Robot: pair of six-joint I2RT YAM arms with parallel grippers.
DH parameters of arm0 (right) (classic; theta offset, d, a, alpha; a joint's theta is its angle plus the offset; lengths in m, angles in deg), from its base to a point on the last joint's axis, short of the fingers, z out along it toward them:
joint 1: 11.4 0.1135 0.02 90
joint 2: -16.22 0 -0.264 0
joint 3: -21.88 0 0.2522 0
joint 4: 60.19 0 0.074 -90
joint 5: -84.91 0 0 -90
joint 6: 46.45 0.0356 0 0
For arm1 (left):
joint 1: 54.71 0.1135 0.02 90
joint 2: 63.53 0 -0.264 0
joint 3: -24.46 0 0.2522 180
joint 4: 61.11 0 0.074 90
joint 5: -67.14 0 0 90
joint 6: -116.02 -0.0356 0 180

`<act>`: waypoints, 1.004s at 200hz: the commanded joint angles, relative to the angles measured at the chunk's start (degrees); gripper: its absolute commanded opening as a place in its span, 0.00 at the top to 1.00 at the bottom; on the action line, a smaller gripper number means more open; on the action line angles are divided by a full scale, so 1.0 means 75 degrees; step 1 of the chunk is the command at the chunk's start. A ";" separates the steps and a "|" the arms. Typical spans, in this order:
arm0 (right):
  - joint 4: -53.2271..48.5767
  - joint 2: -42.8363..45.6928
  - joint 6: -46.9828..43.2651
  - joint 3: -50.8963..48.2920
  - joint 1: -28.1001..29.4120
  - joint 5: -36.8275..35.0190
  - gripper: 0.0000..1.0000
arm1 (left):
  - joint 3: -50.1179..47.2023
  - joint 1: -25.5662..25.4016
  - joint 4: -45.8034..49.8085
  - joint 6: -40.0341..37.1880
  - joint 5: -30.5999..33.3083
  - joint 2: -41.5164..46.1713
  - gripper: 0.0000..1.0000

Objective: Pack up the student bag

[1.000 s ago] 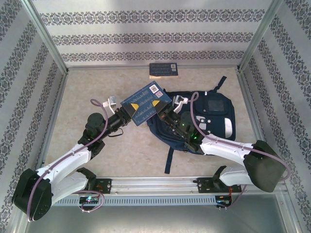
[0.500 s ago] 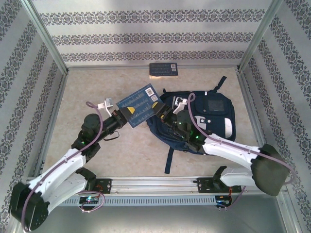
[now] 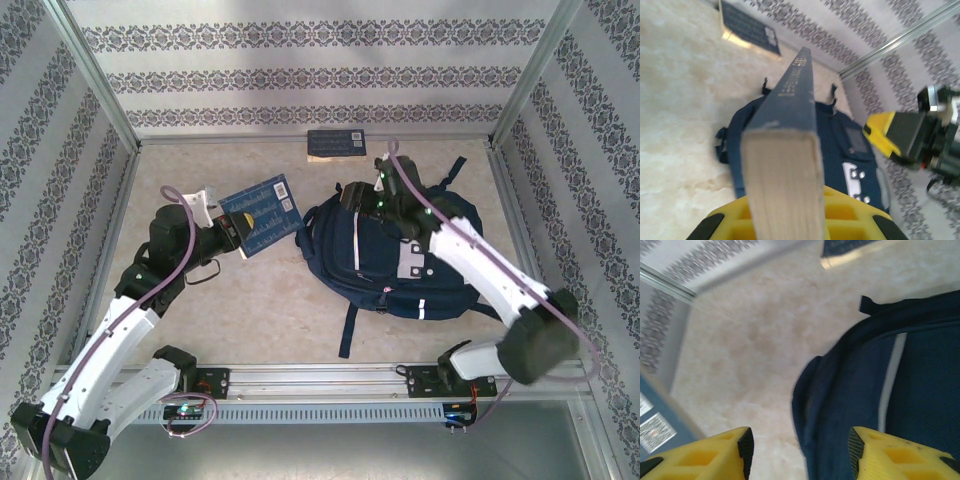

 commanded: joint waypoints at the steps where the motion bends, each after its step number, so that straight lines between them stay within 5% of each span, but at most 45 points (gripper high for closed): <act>1: -0.1858 -0.0841 -0.0911 0.0710 -0.0398 0.1427 0.51 | 0.0294 0.0102 0.0345 -0.0962 -0.0056 0.0005 1.00; 38: -0.1797 -0.1970 -0.0853 0.1036 -0.0874 0.2403 0.61 | 0.0084 0.0302 0.0122 -0.1147 -0.0231 -0.0087 1.00; 140: -0.1535 -0.3386 -0.0773 0.1387 -0.0869 0.2643 0.66 | -0.0055 0.0657 -0.0374 -0.0668 -0.0993 -0.0429 1.00; 161: -0.1517 -0.3501 -0.0841 0.1376 -0.0873 0.2743 0.76 | -0.0104 0.0694 -0.0472 -0.0600 -0.1041 -0.0479 1.00; 186: -0.1538 -0.3265 -0.0934 0.1431 -0.0864 0.2755 1.00 | -0.0109 0.0735 -0.0558 -0.0521 -0.1097 -0.0580 1.00; 201: -0.1662 -0.2951 -0.1031 0.1519 -0.0912 0.2778 1.00 | -0.0062 0.0735 -0.0563 -0.0510 -0.1141 -0.0676 1.00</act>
